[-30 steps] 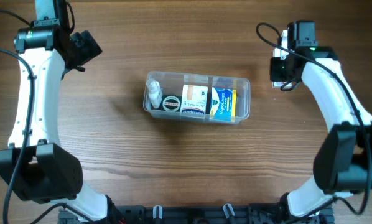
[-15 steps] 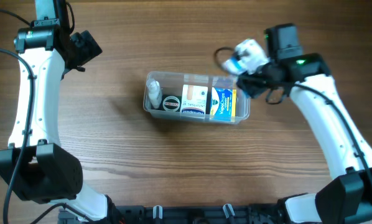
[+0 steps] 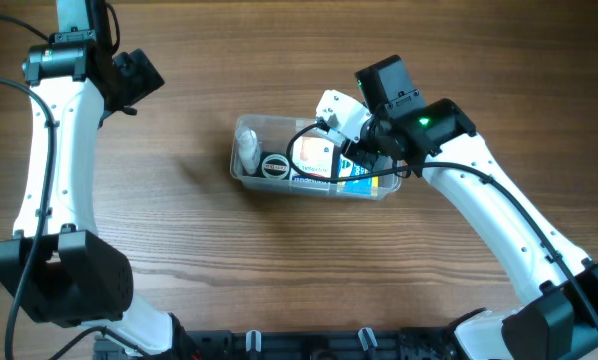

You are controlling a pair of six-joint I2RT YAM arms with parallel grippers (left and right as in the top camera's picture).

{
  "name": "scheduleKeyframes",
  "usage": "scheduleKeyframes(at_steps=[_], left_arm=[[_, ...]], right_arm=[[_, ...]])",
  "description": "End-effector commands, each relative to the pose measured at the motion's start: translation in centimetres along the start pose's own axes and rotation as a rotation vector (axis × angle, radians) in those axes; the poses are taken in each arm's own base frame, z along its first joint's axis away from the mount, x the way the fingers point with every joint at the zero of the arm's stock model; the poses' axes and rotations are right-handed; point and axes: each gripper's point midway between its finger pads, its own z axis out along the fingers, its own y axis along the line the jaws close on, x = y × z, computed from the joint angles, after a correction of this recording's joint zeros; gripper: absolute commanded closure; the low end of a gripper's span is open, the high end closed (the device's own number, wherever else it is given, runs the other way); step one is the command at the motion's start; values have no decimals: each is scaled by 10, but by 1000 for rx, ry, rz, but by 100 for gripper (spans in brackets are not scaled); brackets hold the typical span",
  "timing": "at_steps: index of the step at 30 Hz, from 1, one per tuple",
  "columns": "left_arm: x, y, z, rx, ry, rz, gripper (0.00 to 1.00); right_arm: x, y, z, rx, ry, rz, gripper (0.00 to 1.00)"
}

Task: Pack container
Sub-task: 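Grasp the white Panadol box and lower it into the container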

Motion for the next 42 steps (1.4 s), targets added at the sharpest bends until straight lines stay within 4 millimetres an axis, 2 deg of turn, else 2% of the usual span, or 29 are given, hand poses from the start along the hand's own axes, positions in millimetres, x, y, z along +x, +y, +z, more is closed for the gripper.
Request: scheduleKeyframes(at_steps=[1,3,9,16,22,29,36,38,42], left_arm=[[-5,-1,-11,20,-23,-28,0],[-5,-1,-11,20,-23,-28,0],[-5,-1,-11,20,-23,-28,0],[-5,-1,-11,20,-23,-28,0],[-5,-1,-11,20,-23,-28,0],[-5,-1,-11,20,-23,-28,0],[-5,-1,-11,20,-23,-28,0],[-5,-1,-11,20,-23,-28,0],[-5,-1,-11,20,-23,-28,0]], right_arm=[[4,5,9,-29,19,-32,54],[7,8,17,-49,41,-31,55],[27,21,58,-137,145,-45,55],[43,33,88,-201,222,-41,56],[43,32,91,-206,217,-79,57],[34,43,91,-274,145,-203,51],[34,43,91,-274,144,-209,50],[34,42,91,-273,145,-206,41],[31,40,92,-259,138,-183,30]])
